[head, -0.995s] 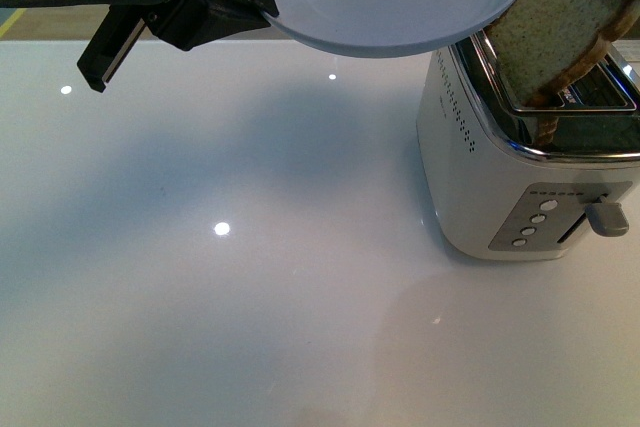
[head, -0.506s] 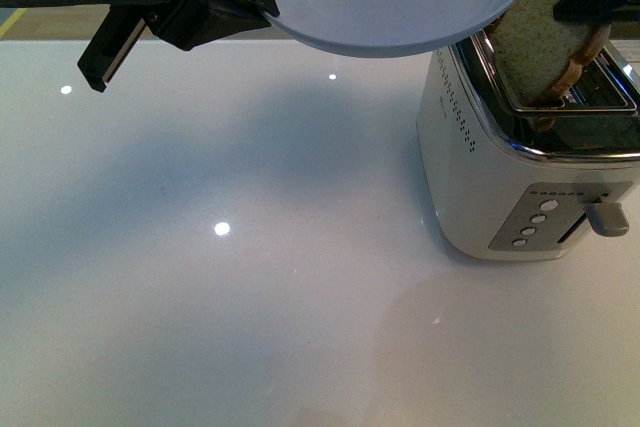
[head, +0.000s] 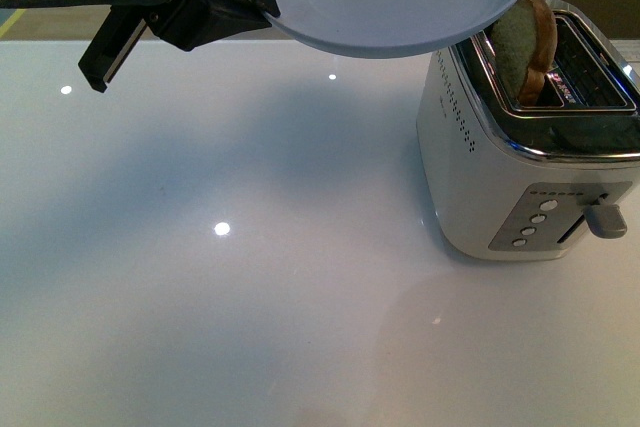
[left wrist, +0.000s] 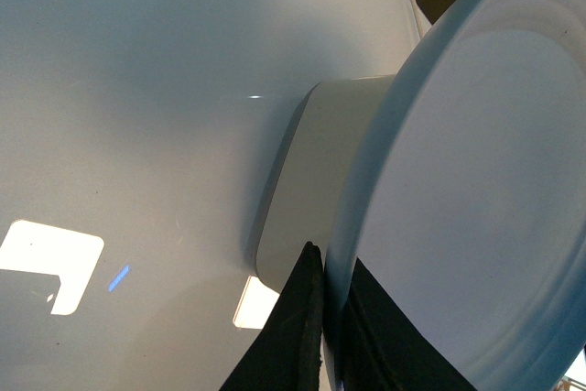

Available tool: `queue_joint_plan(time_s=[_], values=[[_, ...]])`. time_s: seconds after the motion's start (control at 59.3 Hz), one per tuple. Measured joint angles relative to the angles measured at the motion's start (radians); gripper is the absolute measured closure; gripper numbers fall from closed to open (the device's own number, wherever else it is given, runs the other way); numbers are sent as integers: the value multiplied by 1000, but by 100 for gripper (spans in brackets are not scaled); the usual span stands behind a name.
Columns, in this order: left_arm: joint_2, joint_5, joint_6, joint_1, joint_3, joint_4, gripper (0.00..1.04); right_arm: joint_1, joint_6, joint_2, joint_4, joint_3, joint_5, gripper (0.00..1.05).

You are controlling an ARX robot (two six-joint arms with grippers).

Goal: Left arm holds plate, right arm toasts bread

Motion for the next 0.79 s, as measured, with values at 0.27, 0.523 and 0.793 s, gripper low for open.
queue_joint_plan(time_s=[0.27,0.523,0.793], values=[[0,0,-2,-8,0,6,102,-3,25,-208,48,-126,80,9],[0,-2,-3,-12,0,13,102,0,26,-304,56,-173,105,9],[2,-8,-3,-14,-6,19,102,0,22,-301,71,-183,116,10]])
